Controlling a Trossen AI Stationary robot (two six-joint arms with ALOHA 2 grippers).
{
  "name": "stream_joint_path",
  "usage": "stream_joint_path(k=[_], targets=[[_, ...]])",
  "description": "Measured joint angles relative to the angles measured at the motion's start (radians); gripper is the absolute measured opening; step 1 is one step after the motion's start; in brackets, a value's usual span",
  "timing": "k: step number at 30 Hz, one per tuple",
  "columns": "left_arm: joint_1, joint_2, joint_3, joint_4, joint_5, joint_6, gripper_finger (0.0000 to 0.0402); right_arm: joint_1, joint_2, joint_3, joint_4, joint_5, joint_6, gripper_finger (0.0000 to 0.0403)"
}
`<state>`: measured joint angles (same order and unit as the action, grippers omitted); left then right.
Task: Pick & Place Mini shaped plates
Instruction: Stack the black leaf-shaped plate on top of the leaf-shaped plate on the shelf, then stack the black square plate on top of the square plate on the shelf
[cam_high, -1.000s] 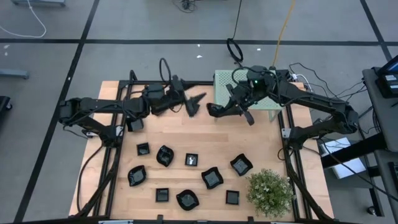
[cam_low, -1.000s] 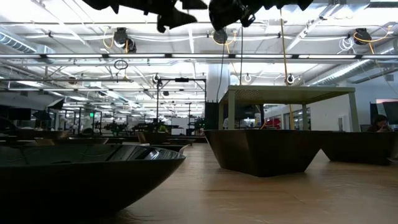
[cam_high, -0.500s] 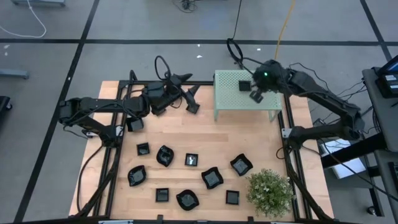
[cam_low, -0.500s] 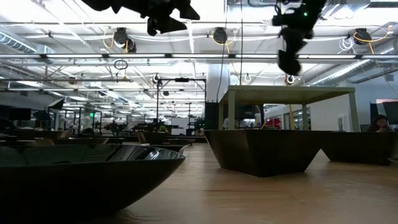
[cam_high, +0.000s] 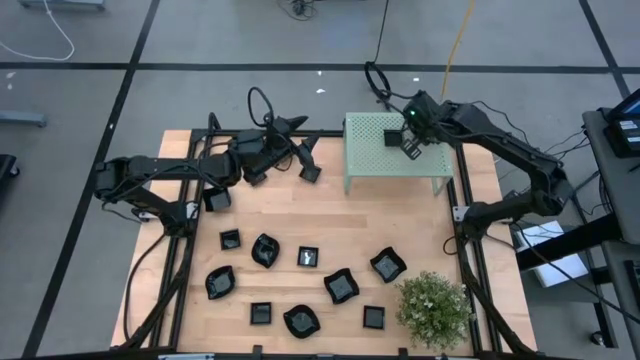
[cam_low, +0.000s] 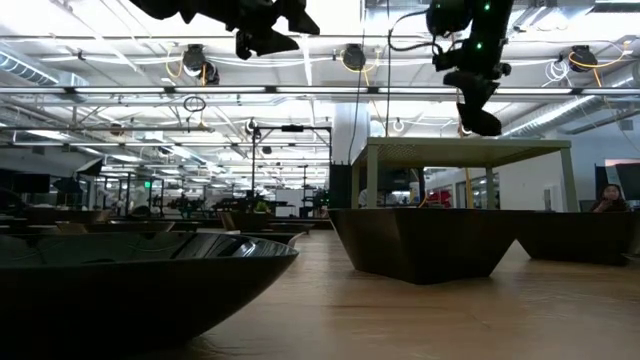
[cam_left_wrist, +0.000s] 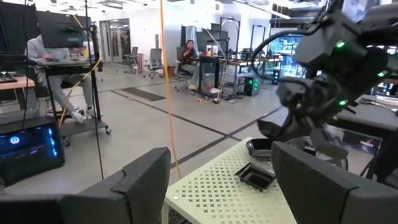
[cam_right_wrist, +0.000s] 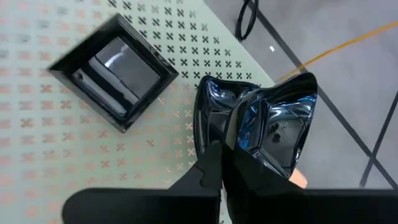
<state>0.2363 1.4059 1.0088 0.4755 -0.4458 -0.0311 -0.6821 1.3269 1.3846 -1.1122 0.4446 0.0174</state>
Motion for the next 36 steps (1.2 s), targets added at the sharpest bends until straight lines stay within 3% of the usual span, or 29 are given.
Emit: stream_joint_path(k=[16, 29, 36], targets=[[0.0, 0.0, 0.0, 0.0, 0.0, 0.0, 0.0283, -0.053, 0.058, 0.0, 0.013, 0.006, 0.006, 0.0003], [0.0, 0.0, 0.0, -0.011, 0.0, -0.006, 0.0283, -0.06, 0.053, -0.001, 0.042, -0.002, -0.004, 0.0095], [0.0, 0.0, 0.0, -0.115, 0.04, -0.099, 0.0283, -0.039, -0.005, -0.001, 0.051, -0.051, -0.013, 0.0116]])
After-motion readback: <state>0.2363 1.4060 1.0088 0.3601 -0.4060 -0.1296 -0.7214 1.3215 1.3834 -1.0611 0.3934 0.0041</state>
